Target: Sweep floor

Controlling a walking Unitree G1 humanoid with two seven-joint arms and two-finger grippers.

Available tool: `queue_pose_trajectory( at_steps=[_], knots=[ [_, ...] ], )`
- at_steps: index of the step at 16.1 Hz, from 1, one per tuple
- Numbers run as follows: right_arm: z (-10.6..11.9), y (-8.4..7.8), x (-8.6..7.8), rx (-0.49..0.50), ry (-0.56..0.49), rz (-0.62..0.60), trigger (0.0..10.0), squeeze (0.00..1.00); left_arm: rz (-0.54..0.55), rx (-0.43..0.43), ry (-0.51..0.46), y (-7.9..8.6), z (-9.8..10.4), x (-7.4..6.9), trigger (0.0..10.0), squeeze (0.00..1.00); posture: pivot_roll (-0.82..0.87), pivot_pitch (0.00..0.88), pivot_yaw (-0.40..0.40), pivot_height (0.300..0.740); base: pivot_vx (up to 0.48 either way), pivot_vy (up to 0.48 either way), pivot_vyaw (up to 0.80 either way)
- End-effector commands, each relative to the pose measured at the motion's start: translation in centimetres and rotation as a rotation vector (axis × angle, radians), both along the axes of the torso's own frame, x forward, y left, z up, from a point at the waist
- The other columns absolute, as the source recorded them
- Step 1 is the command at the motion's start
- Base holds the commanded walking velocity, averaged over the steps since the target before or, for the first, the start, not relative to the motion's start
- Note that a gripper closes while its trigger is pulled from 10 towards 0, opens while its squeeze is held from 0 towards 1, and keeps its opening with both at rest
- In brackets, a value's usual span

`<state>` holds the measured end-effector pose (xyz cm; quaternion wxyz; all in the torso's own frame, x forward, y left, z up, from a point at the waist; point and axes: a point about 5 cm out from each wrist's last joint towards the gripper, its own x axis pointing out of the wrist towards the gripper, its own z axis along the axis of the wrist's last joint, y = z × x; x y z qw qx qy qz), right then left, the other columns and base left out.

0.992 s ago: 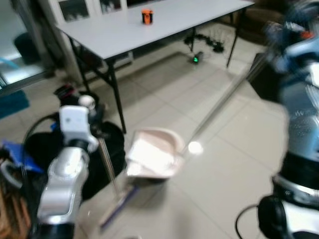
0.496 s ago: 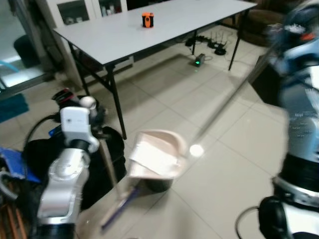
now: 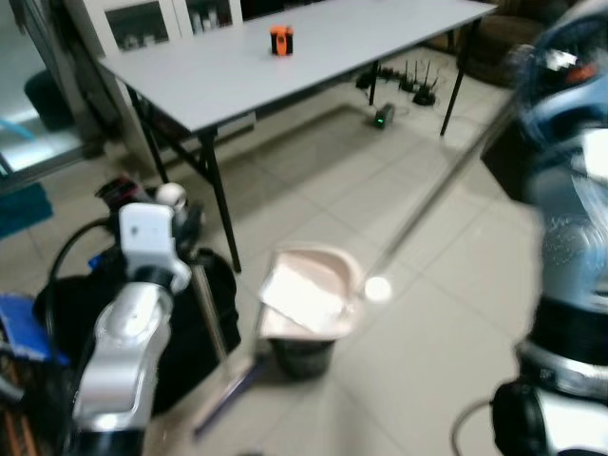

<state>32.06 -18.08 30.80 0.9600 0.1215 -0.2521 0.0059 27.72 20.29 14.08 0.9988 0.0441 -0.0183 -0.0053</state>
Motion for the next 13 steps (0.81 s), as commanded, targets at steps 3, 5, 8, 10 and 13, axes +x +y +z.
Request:
queue_pose_trajectory(
  at_steps=[3, 5, 8, 10, 13],
  knots=[
    [0.3, 0.7, 0.2, -0.129, -0.079, -0.008, 10.0, 0.0, 0.012, 0.018, -0.021, 0.2, 0.4, 0.0, 10.0, 0.0, -0.03, 0.001, 0.055, 0.74, 0.0, 0.0, 0.0],
    [0.0, 2.2, 0.6, -0.192, -0.119, 0.024, 10.0, 0.0, 0.009, 0.021, -0.023, 0.2, 0.4, 0.0, 10.0, 0.0, -0.02, 0.003, 0.053, 0.74, 0.0, 0.0, 0.0],
    [-0.5, 4.5, 1.2, -0.258, -0.17, 0.062, 10.0, 0.0, 0.029, 0.033, -0.021, 0.6, 0.4, -0.4, 10.0, 0.0, -0.01, 0.008, 0.041, 0.74, 0.0, 0.0, 0.0],
    [-0.9, 5.5, 1.3, -0.294, -0.203, 0.071, 10.0, 0.0, 0.035, 0.037, -0.017, 0.8, 0.3, -0.8, 10.0, 0.0, 0.0, 0.011, 0.036, 0.74, 0.0, 0.0, 0.0],
    [-2.0, 8.0, 1.1, -0.402, -0.294, 0.1, 10.0, 0.0, 0.039, 0.041, -0.012, 0.8, 0.2, -1.0, 10.0, 0.0, 0.01, 0.016, 0.035, 0.74, 0.0, 0.0, 0.0]
  ],
)
